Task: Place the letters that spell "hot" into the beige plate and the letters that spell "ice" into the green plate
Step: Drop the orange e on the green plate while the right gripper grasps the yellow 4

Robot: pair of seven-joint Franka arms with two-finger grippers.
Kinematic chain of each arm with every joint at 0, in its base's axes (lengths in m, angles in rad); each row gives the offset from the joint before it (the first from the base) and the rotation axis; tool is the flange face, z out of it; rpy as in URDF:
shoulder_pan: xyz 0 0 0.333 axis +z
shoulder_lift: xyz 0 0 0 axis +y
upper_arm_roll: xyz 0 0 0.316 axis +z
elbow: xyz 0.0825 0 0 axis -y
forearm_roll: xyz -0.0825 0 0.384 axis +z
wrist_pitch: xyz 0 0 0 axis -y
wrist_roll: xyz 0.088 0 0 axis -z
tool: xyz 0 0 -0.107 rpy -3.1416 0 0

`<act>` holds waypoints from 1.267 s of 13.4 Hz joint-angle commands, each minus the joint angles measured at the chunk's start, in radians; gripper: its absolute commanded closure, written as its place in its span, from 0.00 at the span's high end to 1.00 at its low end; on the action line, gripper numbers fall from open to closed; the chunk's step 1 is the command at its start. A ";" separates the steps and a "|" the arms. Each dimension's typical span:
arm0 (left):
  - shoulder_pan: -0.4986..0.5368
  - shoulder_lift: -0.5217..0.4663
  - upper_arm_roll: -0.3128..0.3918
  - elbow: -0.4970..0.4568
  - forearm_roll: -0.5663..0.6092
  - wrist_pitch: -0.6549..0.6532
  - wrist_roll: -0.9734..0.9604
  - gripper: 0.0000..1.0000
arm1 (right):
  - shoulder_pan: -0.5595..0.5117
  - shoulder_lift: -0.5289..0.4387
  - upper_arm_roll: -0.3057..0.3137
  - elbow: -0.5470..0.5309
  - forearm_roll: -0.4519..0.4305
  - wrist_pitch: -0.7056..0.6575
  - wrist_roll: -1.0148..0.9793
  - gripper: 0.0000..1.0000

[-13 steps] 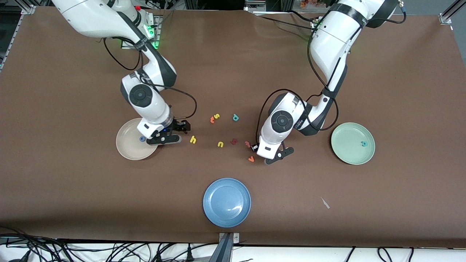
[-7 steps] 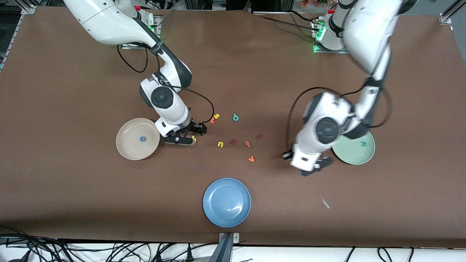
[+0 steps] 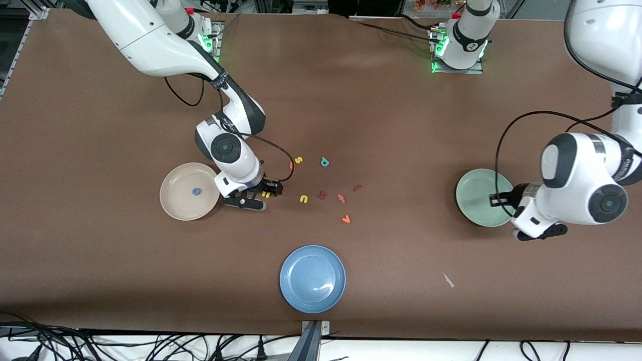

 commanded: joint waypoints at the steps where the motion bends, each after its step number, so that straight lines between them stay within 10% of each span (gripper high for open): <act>1: 0.025 0.068 -0.018 -0.021 0.072 0.081 0.048 0.00 | 0.032 0.032 -0.005 0.029 -0.084 -0.013 0.093 0.88; 4: 0.040 0.091 -0.018 -0.028 0.075 0.099 0.048 0.29 | 0.043 0.040 -0.005 0.029 -0.135 -0.011 0.133 0.79; 6: 0.034 0.082 -0.021 -0.020 0.071 0.093 0.037 1.00 | 0.043 0.040 -0.005 0.029 -0.137 -0.011 0.133 0.68; 13: 0.002 -0.020 -0.188 -0.009 0.060 0.070 -0.264 1.00 | 0.037 0.039 -0.017 0.027 -0.172 -0.011 0.115 0.14; 17: -0.077 0.015 -0.303 -0.014 0.060 0.162 -0.430 1.00 | 0.015 -0.001 -0.019 0.024 -0.166 -0.022 0.040 0.09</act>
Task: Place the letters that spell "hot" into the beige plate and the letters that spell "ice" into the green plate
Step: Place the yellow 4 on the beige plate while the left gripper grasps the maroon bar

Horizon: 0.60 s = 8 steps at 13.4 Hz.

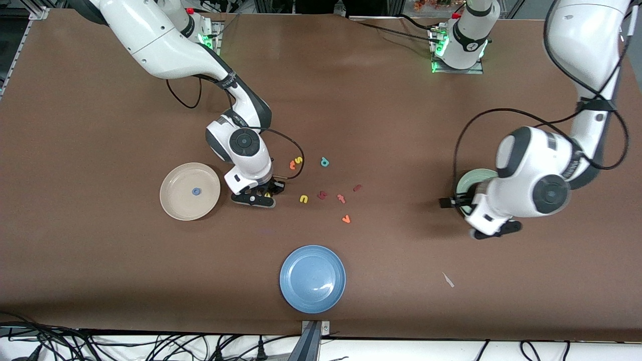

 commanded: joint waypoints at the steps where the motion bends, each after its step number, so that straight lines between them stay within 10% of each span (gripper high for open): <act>1: -0.105 0.043 -0.009 -0.014 0.023 0.125 -0.119 1.00 | -0.042 -0.047 -0.006 -0.003 -0.010 -0.043 -0.092 0.09; 8: -0.288 0.175 0.015 -0.019 0.119 0.342 -0.217 0.98 | -0.182 -0.282 -0.037 -0.172 0.128 -0.146 -0.547 0.12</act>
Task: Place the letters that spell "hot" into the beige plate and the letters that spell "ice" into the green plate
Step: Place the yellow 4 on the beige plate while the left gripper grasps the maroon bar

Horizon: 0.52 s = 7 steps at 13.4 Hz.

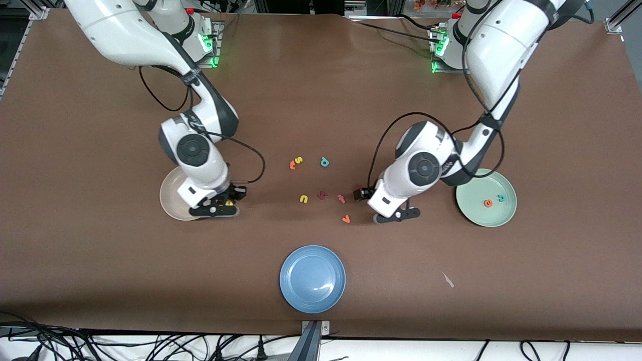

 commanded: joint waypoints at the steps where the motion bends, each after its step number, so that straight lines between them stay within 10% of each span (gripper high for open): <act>1: -0.036 0.035 0.017 0.013 0.086 0.004 -0.015 0.96 | -0.043 -0.142 -0.022 -0.173 0.048 -0.005 -0.132 0.15; 3: -0.062 0.066 0.017 0.017 0.086 0.013 -0.028 0.94 | -0.055 -0.202 -0.025 -0.265 0.124 -0.003 -0.154 0.25; 5: -0.079 0.091 0.017 0.018 0.086 0.045 -0.040 0.92 | -0.064 -0.207 -0.025 -0.284 0.132 0.004 -0.160 1.00; 7: -0.093 0.111 0.020 0.018 0.088 0.062 -0.044 0.89 | -0.069 -0.207 -0.025 -0.284 0.132 0.003 -0.162 1.00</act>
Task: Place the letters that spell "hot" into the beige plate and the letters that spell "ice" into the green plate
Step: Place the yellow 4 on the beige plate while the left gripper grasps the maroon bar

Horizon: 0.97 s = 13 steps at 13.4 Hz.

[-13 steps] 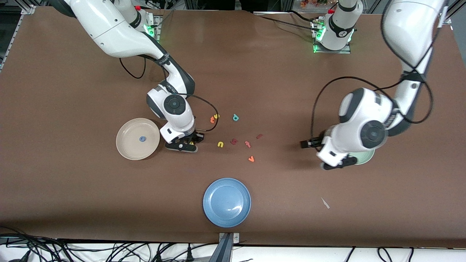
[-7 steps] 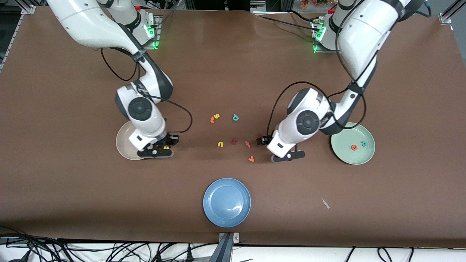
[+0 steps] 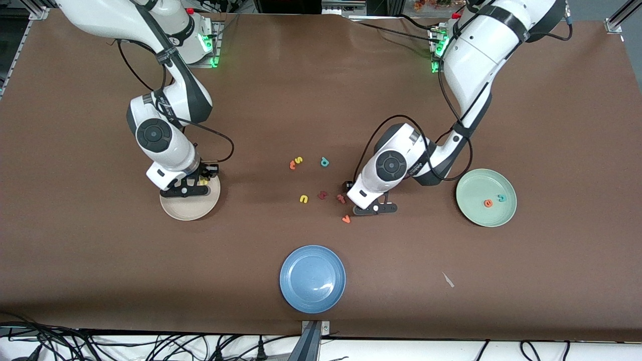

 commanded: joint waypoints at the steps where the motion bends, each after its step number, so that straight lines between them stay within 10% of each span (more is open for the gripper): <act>1: -0.020 0.025 0.012 0.017 0.033 0.016 -0.025 0.83 | -0.013 -0.031 0.003 -0.035 0.025 0.013 -0.025 1.00; 13: -0.008 0.016 0.012 0.020 0.032 0.003 -0.028 0.00 | 0.068 0.070 0.155 0.057 0.091 0.027 0.342 1.00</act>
